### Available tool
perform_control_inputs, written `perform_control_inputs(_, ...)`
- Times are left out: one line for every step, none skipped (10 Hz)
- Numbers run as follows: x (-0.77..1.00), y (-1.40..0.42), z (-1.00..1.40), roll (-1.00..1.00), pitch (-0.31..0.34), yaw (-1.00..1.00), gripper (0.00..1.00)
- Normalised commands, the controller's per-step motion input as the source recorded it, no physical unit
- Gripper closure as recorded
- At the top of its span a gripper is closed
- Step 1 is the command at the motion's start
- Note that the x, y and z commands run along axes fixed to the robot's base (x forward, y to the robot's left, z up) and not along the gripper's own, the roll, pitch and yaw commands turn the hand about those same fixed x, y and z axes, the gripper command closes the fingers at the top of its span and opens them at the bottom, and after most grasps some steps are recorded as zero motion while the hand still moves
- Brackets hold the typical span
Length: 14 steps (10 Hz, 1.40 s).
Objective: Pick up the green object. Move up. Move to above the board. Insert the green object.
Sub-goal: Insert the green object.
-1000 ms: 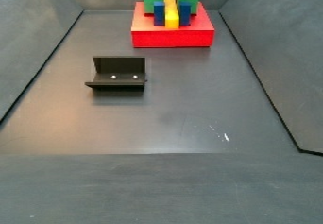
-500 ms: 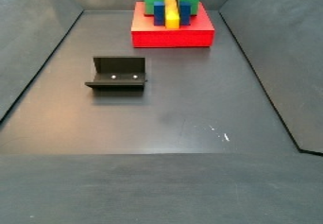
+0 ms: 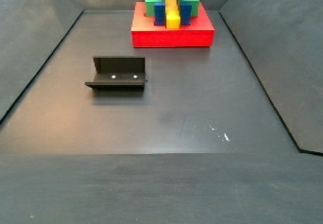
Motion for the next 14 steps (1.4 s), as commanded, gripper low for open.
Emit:
perform_control_inputs(0.05,0.00,-0.10,0.00,-0.033,0.00,1.00)
perform_control_inputs(0.00,0.07,-0.05,0.00,-0.019,0.00,1.00)
perform_control_inputs(0.00,0.01,-0.03,0.00,0.000,0.00,1.00)
perform_control_inputs(0.00,0.00,-0.02,0.00,-0.004,0.00,1.00)
perform_control_inputs(0.03,0.00,-0.01,0.00,-0.001,0.00,1.00)
perform_control_inputs(0.00,0.05,-0.03,0.00,0.000,0.00,1.00)
perform_control_inputs(0.00,0.15,-0.15,0.01,0.000,0.17,1.00)
perform_control_inputs(0.00,0.07,-0.13,0.00,0.000,0.16,1.00)
perform_control_inputs(0.00,0.00,-0.09,0.00,-0.003,0.09,1.00)
perform_control_inputs(0.00,0.00,-0.04,0.00,-0.010,0.00,1.00)
perform_control_inputs(0.00,-0.09,-0.08,0.02,-0.010,0.00,1.00)
perform_control_inputs(0.12,-0.13,-0.10,0.08,0.000,-0.10,1.00)
perform_control_inputs(0.12,-0.07,-0.10,0.10,0.000,-0.07,1.00)
perform_control_inputs(0.00,-0.05,-0.09,0.10,0.000,0.00,1.00)
